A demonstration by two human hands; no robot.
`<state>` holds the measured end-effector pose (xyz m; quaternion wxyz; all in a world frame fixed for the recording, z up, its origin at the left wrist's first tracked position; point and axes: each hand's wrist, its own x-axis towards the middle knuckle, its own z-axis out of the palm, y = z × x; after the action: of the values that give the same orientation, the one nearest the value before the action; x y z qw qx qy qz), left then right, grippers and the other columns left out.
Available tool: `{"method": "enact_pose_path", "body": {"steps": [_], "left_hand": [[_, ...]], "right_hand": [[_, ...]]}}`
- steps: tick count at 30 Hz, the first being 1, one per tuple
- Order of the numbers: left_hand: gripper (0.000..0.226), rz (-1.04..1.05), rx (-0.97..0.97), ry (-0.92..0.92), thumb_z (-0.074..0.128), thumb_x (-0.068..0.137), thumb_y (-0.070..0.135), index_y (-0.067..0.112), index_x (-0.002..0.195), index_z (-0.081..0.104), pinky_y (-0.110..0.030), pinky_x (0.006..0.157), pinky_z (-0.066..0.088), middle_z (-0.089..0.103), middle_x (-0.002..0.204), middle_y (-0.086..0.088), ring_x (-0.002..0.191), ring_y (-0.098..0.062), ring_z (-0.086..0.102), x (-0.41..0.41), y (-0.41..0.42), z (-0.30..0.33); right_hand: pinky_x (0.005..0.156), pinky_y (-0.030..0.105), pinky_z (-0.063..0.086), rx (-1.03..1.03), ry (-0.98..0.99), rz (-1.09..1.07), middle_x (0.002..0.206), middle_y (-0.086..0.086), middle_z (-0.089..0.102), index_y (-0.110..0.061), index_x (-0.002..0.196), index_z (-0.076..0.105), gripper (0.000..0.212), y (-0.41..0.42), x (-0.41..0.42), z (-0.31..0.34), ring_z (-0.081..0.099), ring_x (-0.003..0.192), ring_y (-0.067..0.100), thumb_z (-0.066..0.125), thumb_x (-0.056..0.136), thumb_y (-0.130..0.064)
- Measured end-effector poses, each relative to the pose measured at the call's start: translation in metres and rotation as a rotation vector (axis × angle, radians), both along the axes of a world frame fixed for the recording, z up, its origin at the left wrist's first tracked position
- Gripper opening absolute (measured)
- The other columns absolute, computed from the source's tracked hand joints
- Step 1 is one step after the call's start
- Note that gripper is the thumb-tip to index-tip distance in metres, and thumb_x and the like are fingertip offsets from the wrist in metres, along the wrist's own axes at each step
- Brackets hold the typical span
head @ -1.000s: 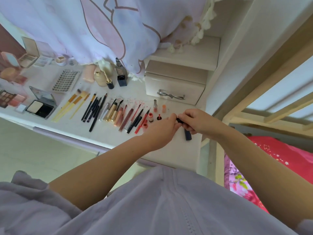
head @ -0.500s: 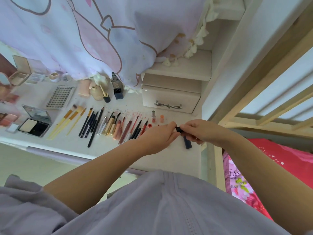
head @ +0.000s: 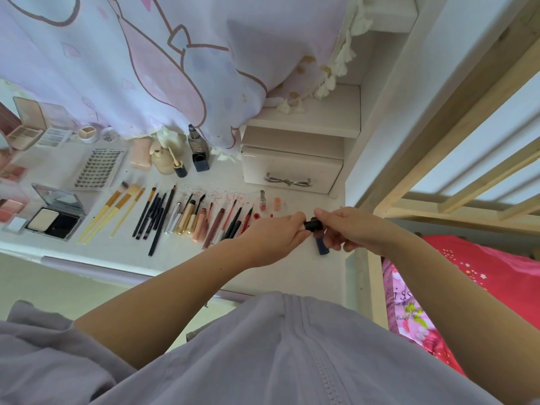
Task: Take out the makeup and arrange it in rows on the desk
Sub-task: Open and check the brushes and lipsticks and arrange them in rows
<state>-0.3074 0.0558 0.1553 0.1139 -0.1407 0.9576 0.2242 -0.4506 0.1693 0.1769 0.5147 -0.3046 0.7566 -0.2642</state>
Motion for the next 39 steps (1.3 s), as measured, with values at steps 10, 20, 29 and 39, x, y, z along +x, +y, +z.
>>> {"method": "enact_pose_path", "body": {"steps": [10,20,29,39], "left_hand": [[0.029,-0.02,-0.023,-0.004,0.027,0.101,0.039,0.014,0.107,0.039,-0.024,0.048,0.027,0.038,0.072,0.012,0.055,-0.004,0.04,-0.006,0.002,-0.001],[0.027,-0.025,-0.051,-0.003,0.027,0.101,0.04,0.015,0.103,0.039,-0.023,0.047,0.027,0.036,0.069,0.013,0.053,-0.004,0.039,-0.008,0.001,-0.001],[0.029,-0.032,-0.071,0.001,0.027,0.101,0.041,0.015,0.105,0.039,-0.023,0.047,0.027,0.037,0.069,0.013,0.053,-0.004,0.039,-0.008,0.002,-0.003],[0.032,-0.013,-0.044,0.032,0.031,0.098,0.045,0.017,0.11,0.043,-0.028,0.062,0.04,0.043,0.079,0.011,0.065,-0.012,0.046,-0.007,-0.002,-0.002]], "right_hand": [[0.055,0.019,0.039,-0.004,-0.029,0.013,0.069,-0.002,0.061,-0.013,0.088,0.063,0.037,0.004,-0.005,-0.005,0.052,0.061,0.009,0.042,0.098,-0.041],[0.057,0.02,0.041,-0.01,-0.054,0.03,0.073,-0.003,0.062,-0.015,0.092,0.062,0.021,0.003,-0.011,-0.006,0.051,0.066,0.009,0.05,0.097,-0.032],[0.057,0.02,0.041,-0.03,-0.062,0.011,0.073,-0.001,0.065,-0.013,0.09,0.063,0.024,0.002,-0.011,-0.006,0.05,0.063,0.01,0.047,0.098,-0.028],[0.054,0.019,0.041,-0.033,-0.131,-0.055,0.075,0.002,0.063,-0.008,0.1,0.062,0.022,0.005,-0.011,-0.005,0.05,0.06,0.008,0.051,0.097,-0.027]]}}
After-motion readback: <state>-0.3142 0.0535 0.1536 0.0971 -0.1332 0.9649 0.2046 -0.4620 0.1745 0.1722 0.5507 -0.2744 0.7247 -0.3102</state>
